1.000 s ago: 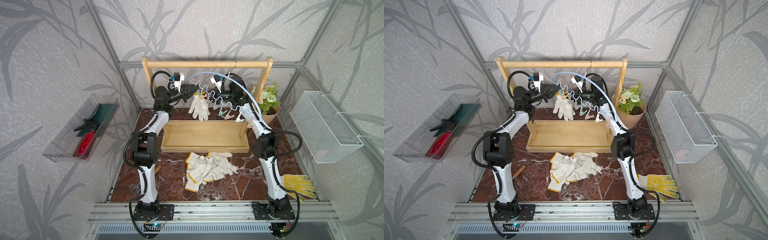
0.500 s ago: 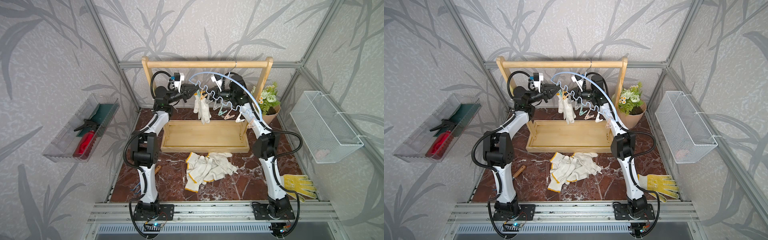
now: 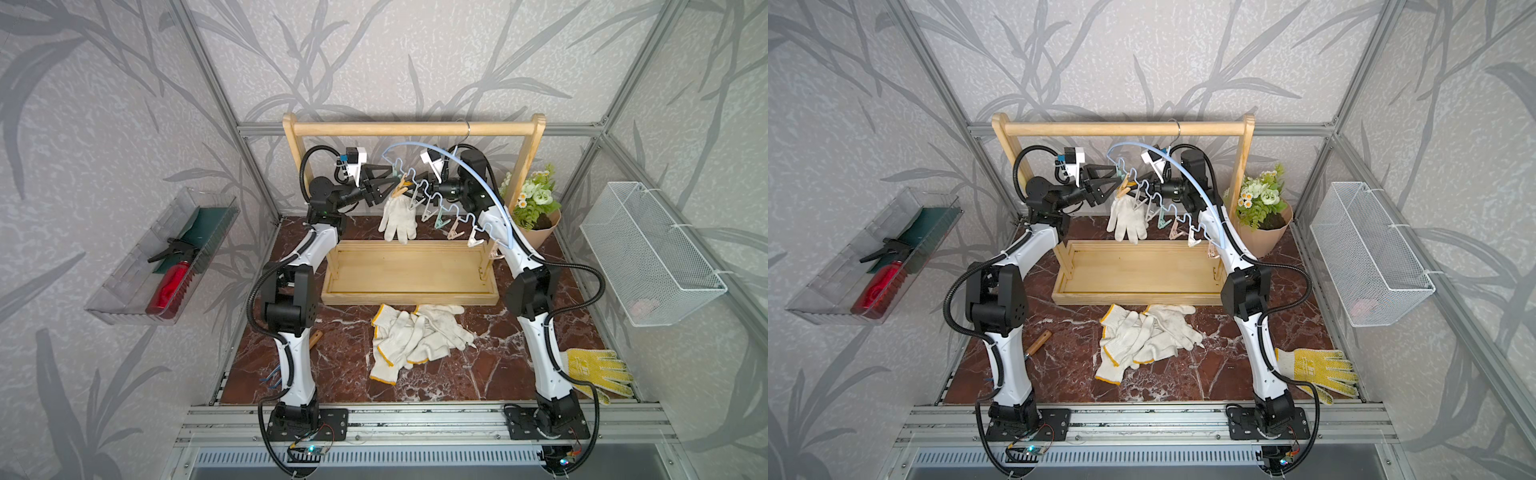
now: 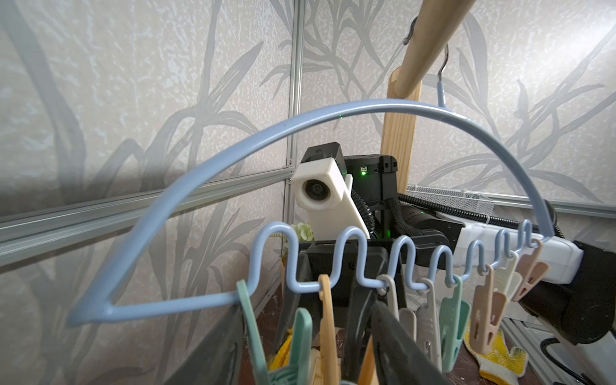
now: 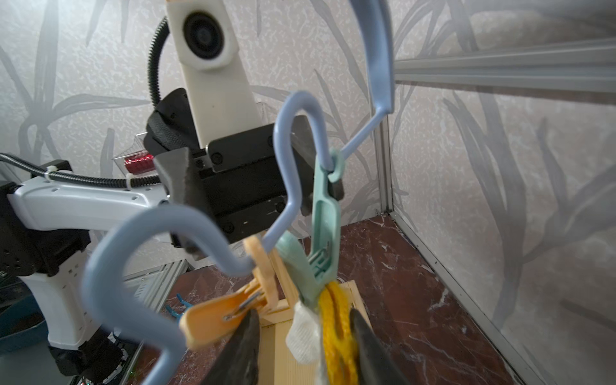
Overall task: Clip the gloves onto a hanger to dry
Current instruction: Clamp the glove onto the hanger, then adjust the glove at the center of the board.
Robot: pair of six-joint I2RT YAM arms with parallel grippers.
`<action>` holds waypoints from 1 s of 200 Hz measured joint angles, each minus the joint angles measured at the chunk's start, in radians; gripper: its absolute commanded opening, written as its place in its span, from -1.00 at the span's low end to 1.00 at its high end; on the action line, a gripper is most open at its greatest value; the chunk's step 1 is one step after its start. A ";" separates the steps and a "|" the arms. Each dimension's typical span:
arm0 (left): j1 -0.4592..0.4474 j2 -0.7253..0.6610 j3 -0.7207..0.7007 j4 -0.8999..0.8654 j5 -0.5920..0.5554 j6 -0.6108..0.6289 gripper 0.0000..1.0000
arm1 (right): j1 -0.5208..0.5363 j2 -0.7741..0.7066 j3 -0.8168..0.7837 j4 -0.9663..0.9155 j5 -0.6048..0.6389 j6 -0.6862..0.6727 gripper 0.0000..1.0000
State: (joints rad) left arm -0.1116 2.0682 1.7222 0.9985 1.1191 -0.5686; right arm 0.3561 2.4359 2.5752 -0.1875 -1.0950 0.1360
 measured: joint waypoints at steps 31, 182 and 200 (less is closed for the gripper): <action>0.016 -0.061 -0.127 -0.076 -0.089 0.111 0.38 | -0.002 -0.065 -0.164 -0.042 0.148 -0.068 0.10; -0.138 -0.551 -0.622 -0.642 -0.610 0.675 0.45 | -0.016 -0.618 -1.167 0.137 0.661 -0.095 0.25; -0.168 -0.610 -0.698 -0.692 -0.660 0.682 0.45 | -0.014 -0.656 -1.241 0.137 0.678 -0.084 0.25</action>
State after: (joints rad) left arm -0.2798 1.4586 1.0241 0.3065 0.4587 0.1139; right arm 0.3416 1.7802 1.3346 -0.0505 -0.4168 0.0517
